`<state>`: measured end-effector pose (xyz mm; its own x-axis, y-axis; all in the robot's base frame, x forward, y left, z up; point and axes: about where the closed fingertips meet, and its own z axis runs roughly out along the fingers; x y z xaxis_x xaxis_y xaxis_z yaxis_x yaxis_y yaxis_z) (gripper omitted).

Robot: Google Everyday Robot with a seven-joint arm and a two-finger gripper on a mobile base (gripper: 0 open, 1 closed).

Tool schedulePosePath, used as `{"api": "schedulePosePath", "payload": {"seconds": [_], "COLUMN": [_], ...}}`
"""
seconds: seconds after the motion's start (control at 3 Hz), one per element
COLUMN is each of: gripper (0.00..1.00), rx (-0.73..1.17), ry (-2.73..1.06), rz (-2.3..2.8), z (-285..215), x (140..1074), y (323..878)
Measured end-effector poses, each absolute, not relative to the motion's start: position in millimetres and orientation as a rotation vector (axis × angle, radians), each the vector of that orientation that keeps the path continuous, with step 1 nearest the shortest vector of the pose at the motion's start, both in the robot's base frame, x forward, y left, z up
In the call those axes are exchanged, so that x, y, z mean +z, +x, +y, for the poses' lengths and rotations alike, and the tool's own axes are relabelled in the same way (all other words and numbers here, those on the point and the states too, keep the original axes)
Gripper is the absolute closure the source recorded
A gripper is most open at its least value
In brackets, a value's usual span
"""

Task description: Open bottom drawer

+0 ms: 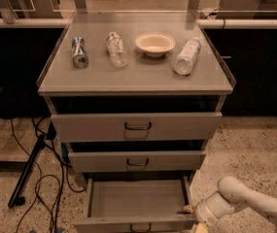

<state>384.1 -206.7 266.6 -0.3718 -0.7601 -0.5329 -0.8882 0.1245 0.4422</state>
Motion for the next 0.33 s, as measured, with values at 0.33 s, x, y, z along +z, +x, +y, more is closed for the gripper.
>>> {"api": "schedulePosePath", "payload": {"seconds": [0.33], "gripper": [0.0], "rx": [1.002], "ry": [-1.363], "rz": [2.345], "z": [-301.7], "x": [283.2], "y": [371.2]}}
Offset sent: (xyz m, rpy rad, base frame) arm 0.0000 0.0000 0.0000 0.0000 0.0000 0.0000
